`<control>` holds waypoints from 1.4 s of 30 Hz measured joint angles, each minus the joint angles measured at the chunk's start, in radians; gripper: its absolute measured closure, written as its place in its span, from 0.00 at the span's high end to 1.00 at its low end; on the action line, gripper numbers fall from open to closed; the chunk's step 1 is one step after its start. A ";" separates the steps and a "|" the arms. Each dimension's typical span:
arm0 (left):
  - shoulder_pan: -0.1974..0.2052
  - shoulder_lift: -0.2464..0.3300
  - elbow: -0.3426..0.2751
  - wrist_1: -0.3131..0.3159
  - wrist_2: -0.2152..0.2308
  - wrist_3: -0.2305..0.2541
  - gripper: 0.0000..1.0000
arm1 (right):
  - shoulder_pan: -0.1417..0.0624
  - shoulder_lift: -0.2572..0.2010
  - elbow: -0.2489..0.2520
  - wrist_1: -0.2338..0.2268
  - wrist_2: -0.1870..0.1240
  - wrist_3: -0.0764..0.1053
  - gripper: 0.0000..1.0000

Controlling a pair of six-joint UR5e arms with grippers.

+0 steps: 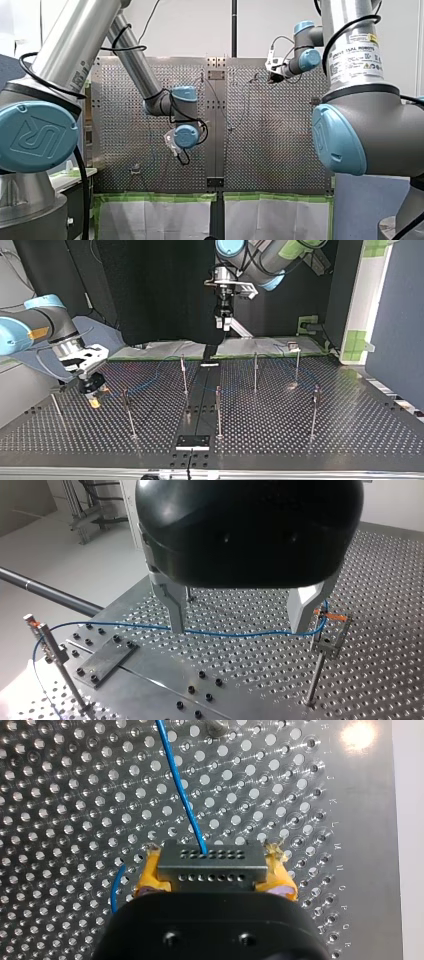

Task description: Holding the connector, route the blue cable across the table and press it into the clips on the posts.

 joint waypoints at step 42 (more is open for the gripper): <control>0.013 0.001 -0.142 0.142 0.002 0.000 1.00 | 0.000 0.000 0.000 0.000 0.000 -0.002 0.00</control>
